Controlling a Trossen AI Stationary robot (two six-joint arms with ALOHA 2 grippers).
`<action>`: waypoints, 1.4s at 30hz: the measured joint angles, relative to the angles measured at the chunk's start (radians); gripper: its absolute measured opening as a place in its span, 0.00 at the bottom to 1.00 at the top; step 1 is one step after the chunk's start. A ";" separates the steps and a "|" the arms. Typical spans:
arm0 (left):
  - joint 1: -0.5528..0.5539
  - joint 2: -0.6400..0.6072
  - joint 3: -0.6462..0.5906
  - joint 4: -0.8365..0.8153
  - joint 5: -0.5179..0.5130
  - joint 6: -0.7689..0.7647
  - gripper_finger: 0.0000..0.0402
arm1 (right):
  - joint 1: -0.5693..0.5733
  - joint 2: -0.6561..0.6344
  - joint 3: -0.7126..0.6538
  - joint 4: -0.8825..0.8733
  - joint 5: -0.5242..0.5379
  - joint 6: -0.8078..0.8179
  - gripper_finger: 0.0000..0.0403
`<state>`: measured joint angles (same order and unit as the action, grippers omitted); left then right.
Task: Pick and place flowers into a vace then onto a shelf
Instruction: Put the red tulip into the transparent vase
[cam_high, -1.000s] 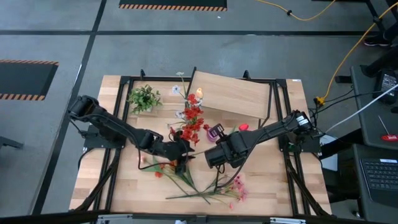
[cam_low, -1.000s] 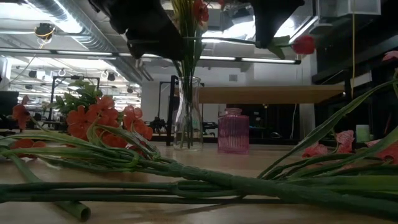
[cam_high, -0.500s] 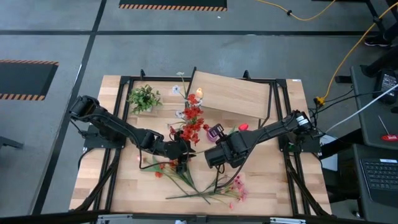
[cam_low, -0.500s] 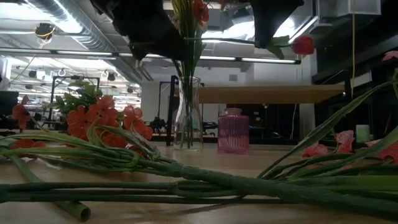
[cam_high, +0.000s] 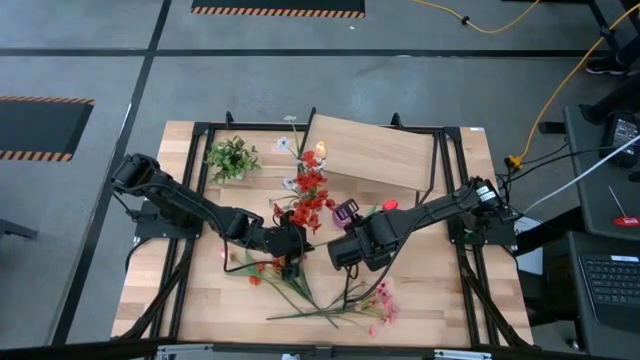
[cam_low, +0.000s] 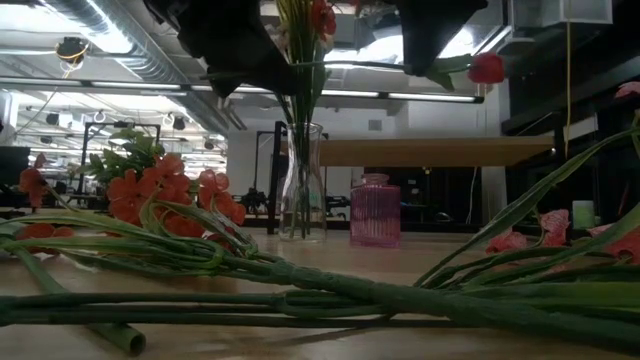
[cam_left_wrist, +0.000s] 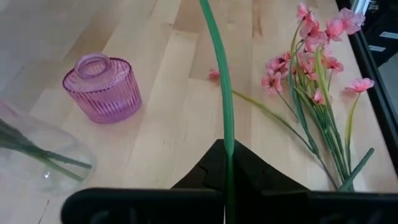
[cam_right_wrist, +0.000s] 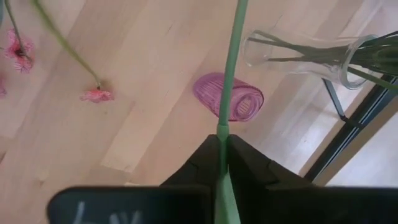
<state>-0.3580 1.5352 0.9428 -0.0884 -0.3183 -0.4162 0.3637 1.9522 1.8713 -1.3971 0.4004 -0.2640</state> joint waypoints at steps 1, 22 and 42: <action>0.000 0.000 0.000 -0.001 0.000 0.000 0.01 | 0.000 0.000 0.000 0.005 0.000 0.002 0.11; -0.009 0.000 -0.001 0.012 -0.075 0.113 0.01 | 0.086 -0.031 0.298 -0.060 0.001 0.126 0.22; -0.052 -0.001 -0.220 0.483 -0.154 0.208 0.00 | 0.251 -0.337 -0.214 0.390 0.000 0.231 0.01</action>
<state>-0.4103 1.5341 0.7227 0.3945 -0.4725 -0.2085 0.6147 1.6153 1.6576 -1.0072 0.4006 -0.0333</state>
